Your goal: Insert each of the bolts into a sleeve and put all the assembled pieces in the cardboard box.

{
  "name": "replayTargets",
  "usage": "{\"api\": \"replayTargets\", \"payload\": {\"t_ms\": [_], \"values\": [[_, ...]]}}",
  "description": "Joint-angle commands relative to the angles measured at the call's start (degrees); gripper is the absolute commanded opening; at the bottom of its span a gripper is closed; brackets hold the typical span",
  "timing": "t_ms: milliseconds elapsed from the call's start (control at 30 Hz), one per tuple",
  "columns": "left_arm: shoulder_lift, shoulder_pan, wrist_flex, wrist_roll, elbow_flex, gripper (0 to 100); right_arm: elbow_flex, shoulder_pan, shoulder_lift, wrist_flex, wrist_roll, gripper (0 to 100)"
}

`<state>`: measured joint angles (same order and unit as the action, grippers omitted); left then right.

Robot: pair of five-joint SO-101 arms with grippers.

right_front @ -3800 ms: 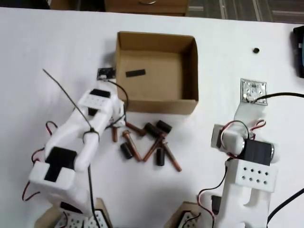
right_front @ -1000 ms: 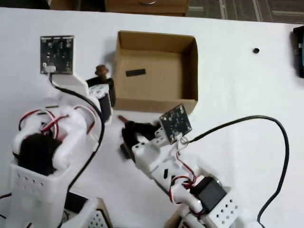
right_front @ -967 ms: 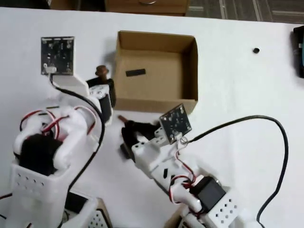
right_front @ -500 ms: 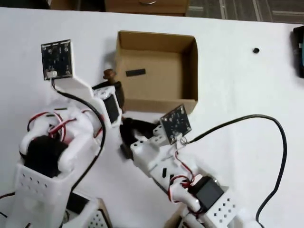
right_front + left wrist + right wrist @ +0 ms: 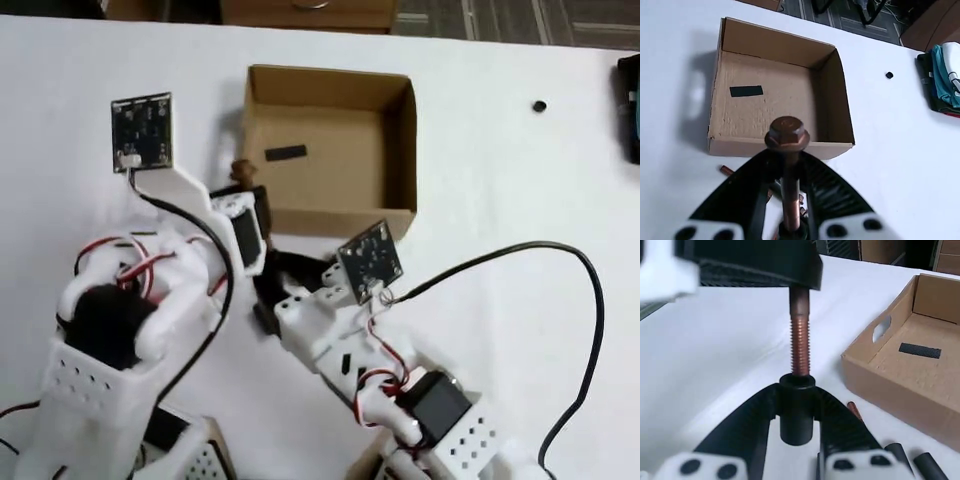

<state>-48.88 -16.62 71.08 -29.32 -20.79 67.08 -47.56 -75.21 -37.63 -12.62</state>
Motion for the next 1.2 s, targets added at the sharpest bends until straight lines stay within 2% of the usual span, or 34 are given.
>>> {"api": "replayTargets", "payload": {"t_ms": [0, 267, 400, 733, 800, 1000, 1167], "values": [[-1.23, -0.88, -0.44, -0.44, 0.48, 2, -0.44, -0.13, -0.57, 1.45, -0.18, 1.9], [-1.05, -1.05, 4.04, 0.70, 0.13, 2, -0.44, 0.04, -0.57, 1.10, -0.09, 1.9], [-1.32, -3.25, 5.89, 1.93, -2.59, 2, -0.44, 0.04, -0.57, 1.10, -0.09, 1.9], [-1.32, -6.24, 6.07, 2.02, -10.15, 2, -0.44, 0.04, -0.66, 1.10, -0.09, 1.9], [-1.32, -6.86, 7.12, 3.78, -10.77, 6, -0.44, 0.04, -0.66, 1.10, -0.09, 1.9], [-1.32, -6.95, 8.09, 4.92, -11.03, 32, -0.44, 0.04, -0.66, 1.10, -0.09, 1.9], [-1.32, -6.95, 7.74, 4.92, -11.03, 44, -0.44, 0.04, -0.66, 1.10, -0.09, 1.9]]}}
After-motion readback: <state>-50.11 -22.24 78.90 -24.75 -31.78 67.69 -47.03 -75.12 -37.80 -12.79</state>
